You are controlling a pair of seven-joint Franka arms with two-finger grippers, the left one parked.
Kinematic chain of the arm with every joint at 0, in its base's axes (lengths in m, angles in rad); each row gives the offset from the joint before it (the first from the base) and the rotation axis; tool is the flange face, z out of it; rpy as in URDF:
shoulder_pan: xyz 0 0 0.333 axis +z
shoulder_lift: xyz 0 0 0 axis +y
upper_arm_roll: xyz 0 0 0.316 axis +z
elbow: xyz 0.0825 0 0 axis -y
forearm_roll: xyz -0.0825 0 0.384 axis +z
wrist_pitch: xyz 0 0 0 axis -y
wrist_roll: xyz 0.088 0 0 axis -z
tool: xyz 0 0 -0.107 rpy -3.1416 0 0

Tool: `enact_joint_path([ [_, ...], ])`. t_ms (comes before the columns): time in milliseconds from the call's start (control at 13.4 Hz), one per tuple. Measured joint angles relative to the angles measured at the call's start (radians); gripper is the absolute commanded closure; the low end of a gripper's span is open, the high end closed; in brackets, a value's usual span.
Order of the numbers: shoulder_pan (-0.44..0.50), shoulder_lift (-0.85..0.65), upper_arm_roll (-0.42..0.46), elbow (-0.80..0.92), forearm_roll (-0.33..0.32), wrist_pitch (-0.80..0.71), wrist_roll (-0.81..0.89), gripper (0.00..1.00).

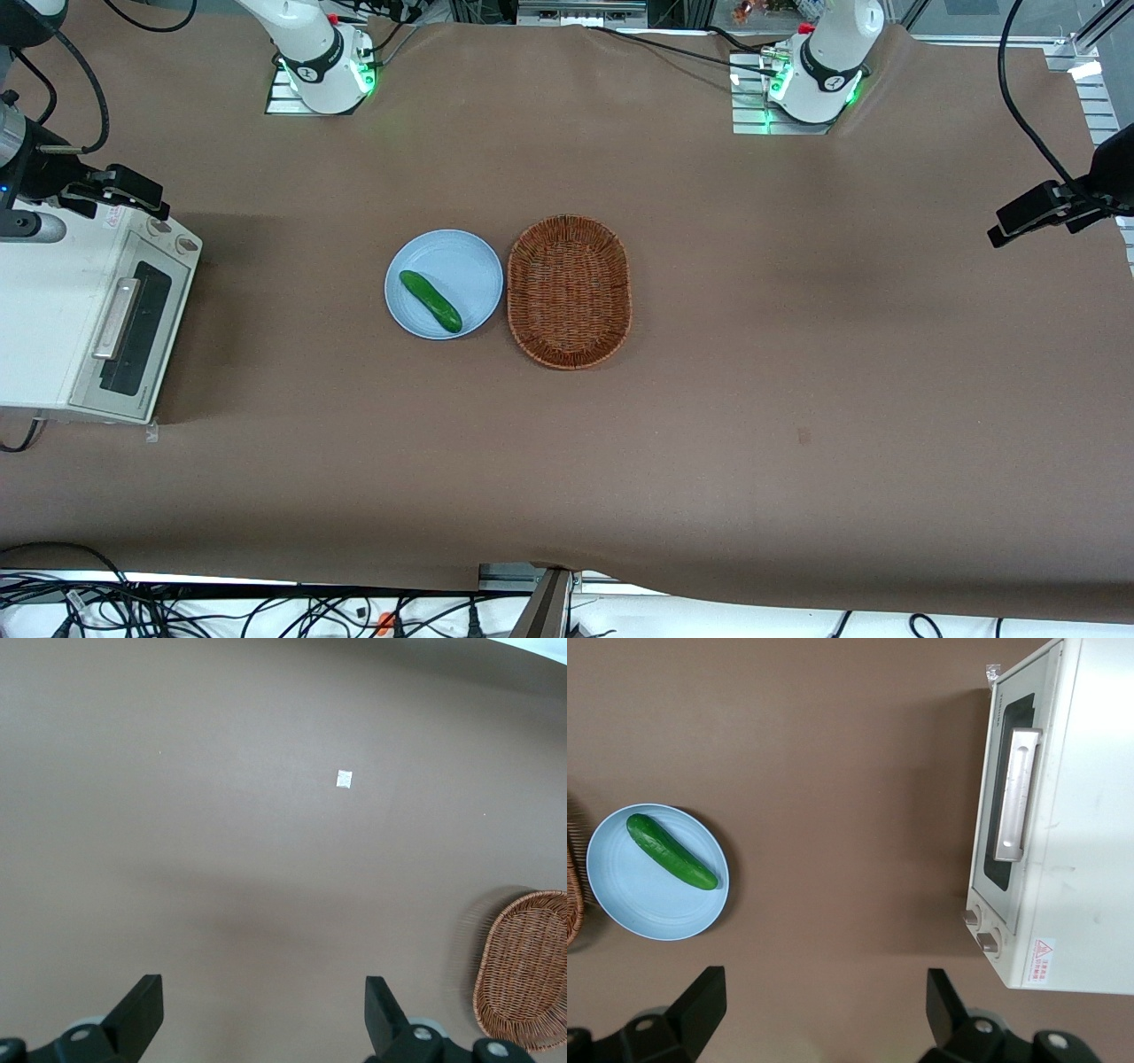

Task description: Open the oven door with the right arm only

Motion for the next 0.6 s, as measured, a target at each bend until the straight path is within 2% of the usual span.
enact_joint_path([
  [596,0.009,0.004,0.005,0.0,0.0,-0.002,-0.001,0.0],
])
